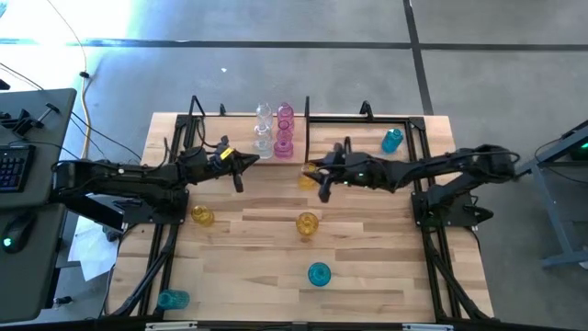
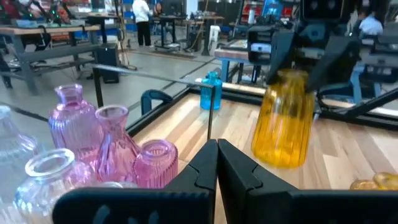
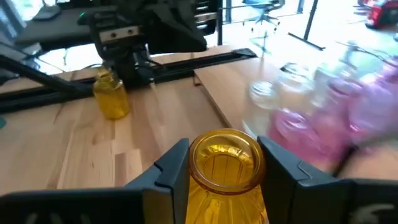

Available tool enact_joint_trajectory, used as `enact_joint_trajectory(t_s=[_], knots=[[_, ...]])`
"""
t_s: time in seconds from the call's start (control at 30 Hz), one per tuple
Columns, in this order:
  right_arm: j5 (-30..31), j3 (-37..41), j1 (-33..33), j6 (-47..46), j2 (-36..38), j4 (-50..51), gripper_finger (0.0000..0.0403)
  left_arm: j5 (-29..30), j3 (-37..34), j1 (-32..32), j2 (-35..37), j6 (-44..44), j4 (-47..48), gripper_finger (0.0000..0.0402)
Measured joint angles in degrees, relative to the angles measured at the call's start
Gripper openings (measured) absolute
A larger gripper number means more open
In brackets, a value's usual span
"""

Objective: Sort vases onto shelf
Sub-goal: Put the top yellow vase on the shelf

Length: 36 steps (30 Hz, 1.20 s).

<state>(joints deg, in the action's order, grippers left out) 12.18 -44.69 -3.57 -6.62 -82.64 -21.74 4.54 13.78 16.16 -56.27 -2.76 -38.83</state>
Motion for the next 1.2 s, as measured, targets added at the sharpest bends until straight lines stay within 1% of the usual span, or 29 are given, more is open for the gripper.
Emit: enact_joint_trajectory(t_s=[0.17, 0.3, 0.5, 0.63, 0.83, 1.2], knots=[[-3.5, -10.6, 1.1, 4.4, -10.0, 0.3, 0.0119, 0.3, 0.0, 0.0, 5.6, 0.9, 5.8, 0.0000], [-6.0, -19.9, 1.2, 6.8, -18.1, 2.5, 0.0119, 2.0, 0.0, 0.0, 9.6, 1.9, 9.5, 0.0000], [-10.8, -29.2, 0.5, 7.1, -28.2, 3.3, 0.0119, 3.5, 0.0, 0.7, 14.1, 2.4, 14.3, 0.0000], [-12.0, -32.1, -0.1, 8.3, -32.9, 3.7, 0.0119, 3.5, 0.0, 1.1, 15.2, 2.0, 15.7, 0.0000], [-12.0, -33.0, -0.9, 9.1, -36.3, 3.5, 0.0119, 3.5, 0.0, 1.1, 15.3, 2.0, 16.6, 0.0000], [-11.8, -33.0, -2.0, 9.6, -37.1, 4.4, 0.0119, 3.5, 0.0, 1.1, 15.3, 1.8, 16.6, 0.0000]])
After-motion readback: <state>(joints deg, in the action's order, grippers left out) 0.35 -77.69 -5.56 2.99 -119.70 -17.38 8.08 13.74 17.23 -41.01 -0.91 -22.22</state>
